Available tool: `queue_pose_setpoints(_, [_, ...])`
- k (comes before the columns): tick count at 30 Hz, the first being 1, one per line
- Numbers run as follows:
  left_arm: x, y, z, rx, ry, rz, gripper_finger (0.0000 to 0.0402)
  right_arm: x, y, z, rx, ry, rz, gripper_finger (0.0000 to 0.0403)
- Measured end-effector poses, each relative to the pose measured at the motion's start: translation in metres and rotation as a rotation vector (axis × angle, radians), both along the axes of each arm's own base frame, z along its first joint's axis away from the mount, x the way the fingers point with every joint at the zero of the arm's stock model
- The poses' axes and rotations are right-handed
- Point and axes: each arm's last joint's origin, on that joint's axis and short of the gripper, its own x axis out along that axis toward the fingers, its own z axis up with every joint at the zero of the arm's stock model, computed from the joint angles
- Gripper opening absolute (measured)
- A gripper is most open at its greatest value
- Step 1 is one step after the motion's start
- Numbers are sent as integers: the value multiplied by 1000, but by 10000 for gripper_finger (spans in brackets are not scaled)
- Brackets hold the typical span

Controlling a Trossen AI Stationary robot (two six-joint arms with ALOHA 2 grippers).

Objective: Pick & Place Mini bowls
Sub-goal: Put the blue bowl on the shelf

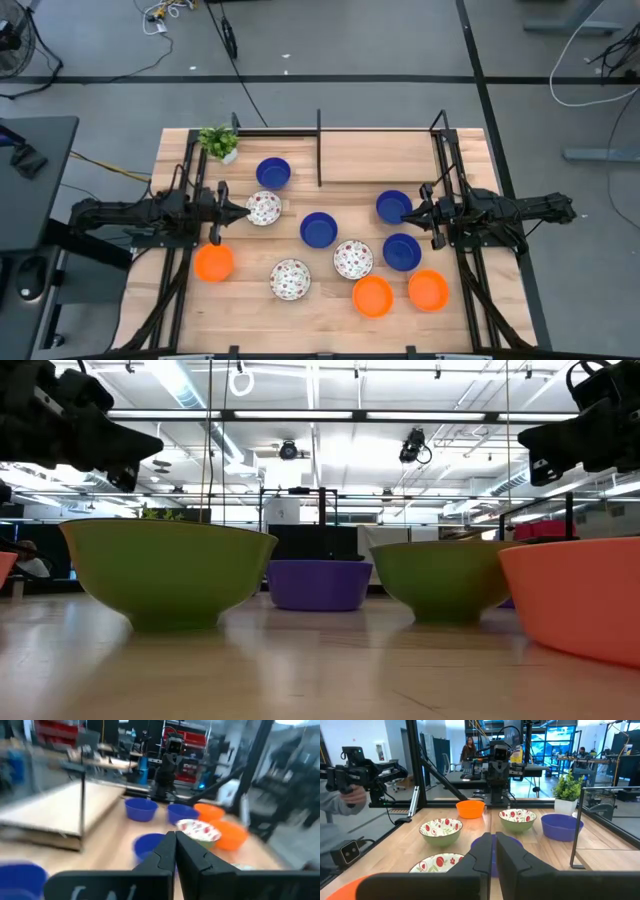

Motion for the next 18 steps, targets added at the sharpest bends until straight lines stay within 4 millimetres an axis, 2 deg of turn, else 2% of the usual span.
queue_pose_setpoints(5, [0, 1, 5, -255, -67, 13, 16, 0, 0, 0, 0, 0, 0, 27])
queue_pose_setpoints(7, [0, -1, 8, -327, -89, -40, 16, 0, 0, 0, 0, 1, 0, 27])
queue_pose_setpoints(10, [1, -8, 19, -317, -184, -170, 9, 0, 0, 0, 0, 0, 0, 27])
queue_pose_setpoints(13, [3, -16, 31, -231, -286, -243, 5, 0, 0, 0, 0, 0, 0, 27])
queue_pose_setpoints(18, [22, -30, 35, -84, -145, -171, 8, 0, 0, 0, 0, -1, 0, 27])
